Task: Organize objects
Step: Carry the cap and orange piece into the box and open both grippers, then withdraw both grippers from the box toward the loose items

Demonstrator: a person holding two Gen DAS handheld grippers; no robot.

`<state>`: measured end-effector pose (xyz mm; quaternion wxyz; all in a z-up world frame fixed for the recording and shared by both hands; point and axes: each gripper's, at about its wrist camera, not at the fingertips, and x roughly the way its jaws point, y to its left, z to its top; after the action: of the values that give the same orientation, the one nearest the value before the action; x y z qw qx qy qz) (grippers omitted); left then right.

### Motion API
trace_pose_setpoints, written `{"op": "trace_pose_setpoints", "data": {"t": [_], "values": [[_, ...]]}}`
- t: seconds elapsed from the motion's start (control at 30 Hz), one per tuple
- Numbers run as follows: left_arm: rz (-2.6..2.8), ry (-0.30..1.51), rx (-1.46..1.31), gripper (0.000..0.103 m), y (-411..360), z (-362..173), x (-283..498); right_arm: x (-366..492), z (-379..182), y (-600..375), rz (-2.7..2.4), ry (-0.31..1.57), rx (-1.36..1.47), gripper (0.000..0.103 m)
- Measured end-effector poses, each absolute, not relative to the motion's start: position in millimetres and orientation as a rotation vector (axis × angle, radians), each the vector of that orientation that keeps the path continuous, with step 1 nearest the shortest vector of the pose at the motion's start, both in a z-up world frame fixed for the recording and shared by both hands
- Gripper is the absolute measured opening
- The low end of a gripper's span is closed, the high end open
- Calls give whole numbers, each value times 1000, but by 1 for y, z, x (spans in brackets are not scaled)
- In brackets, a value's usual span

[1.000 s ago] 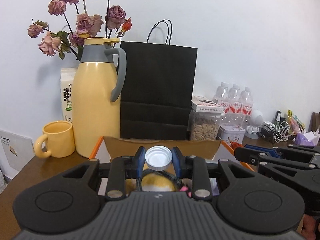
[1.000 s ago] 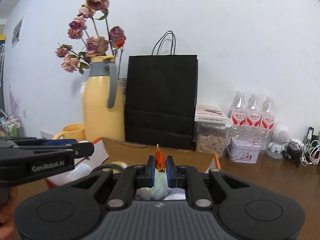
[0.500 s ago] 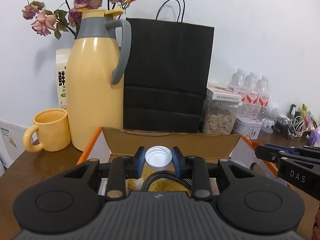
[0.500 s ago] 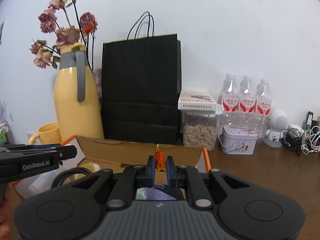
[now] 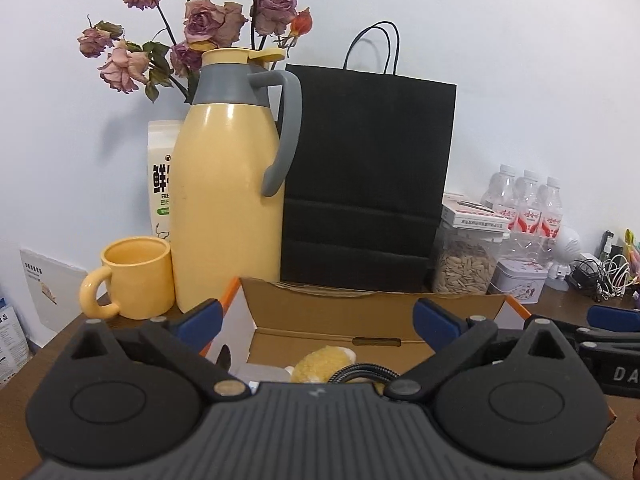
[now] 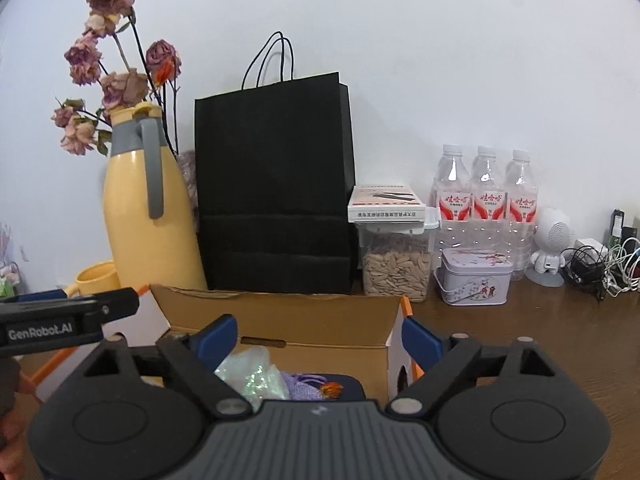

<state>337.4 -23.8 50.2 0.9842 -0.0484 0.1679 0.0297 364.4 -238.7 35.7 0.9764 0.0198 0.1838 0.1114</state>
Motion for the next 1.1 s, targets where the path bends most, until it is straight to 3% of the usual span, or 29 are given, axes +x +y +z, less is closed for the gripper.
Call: {"op": "trace_pose_setpoints", "data": {"t": [0.67, 1.1], "values": [[33, 254, -91, 103, -22, 56, 279, 322, 49, -236, 249, 327, 3, 101], [-24, 374, 19, 103, -37, 13, 226, 261, 14, -234, 269, 392, -59, 102]]}}
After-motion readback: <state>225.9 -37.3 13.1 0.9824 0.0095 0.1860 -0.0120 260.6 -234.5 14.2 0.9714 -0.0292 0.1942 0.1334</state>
